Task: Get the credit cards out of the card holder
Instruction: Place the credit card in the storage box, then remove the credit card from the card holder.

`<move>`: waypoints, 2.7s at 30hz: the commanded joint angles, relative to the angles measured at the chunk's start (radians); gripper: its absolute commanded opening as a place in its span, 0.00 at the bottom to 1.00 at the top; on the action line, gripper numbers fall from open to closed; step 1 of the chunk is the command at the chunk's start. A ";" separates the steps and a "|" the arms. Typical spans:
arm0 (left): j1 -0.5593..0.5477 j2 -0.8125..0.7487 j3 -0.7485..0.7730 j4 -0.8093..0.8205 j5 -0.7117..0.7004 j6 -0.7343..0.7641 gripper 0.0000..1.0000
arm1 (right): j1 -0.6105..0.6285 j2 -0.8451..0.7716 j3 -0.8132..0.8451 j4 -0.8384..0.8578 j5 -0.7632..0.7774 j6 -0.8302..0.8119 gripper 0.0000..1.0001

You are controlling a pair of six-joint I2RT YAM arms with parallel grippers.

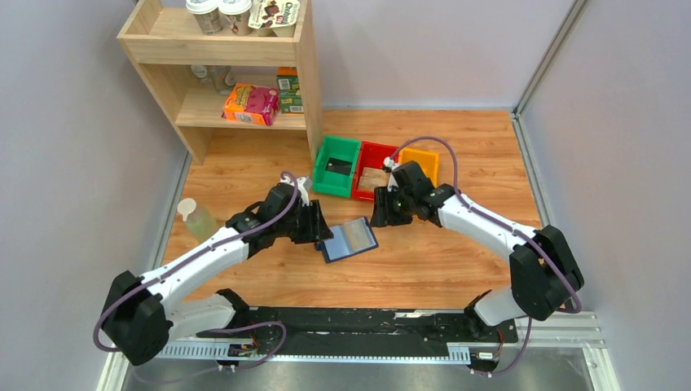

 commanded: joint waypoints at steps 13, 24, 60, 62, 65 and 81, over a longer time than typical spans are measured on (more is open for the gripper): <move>-0.048 0.334 0.082 0.219 -0.034 -0.055 0.40 | 0.023 0.065 -0.104 0.277 -0.099 0.071 0.27; -0.046 0.489 0.132 0.255 0.033 -0.003 0.39 | 0.039 0.204 -0.042 0.286 -0.092 0.074 0.26; -0.032 0.613 0.092 0.271 0.073 0.012 0.13 | 0.056 0.215 -0.058 0.326 -0.197 0.096 0.27; -0.032 0.612 0.087 0.270 0.072 0.011 0.13 | 0.056 0.212 -0.056 0.321 -0.204 0.082 0.27; -0.032 0.589 0.078 0.273 0.066 0.005 0.13 | 0.058 0.215 -0.055 0.340 -0.269 0.088 0.26; -0.032 0.074 -0.130 0.226 -0.216 -0.120 0.29 | 0.167 0.296 0.045 0.387 -0.341 0.111 0.26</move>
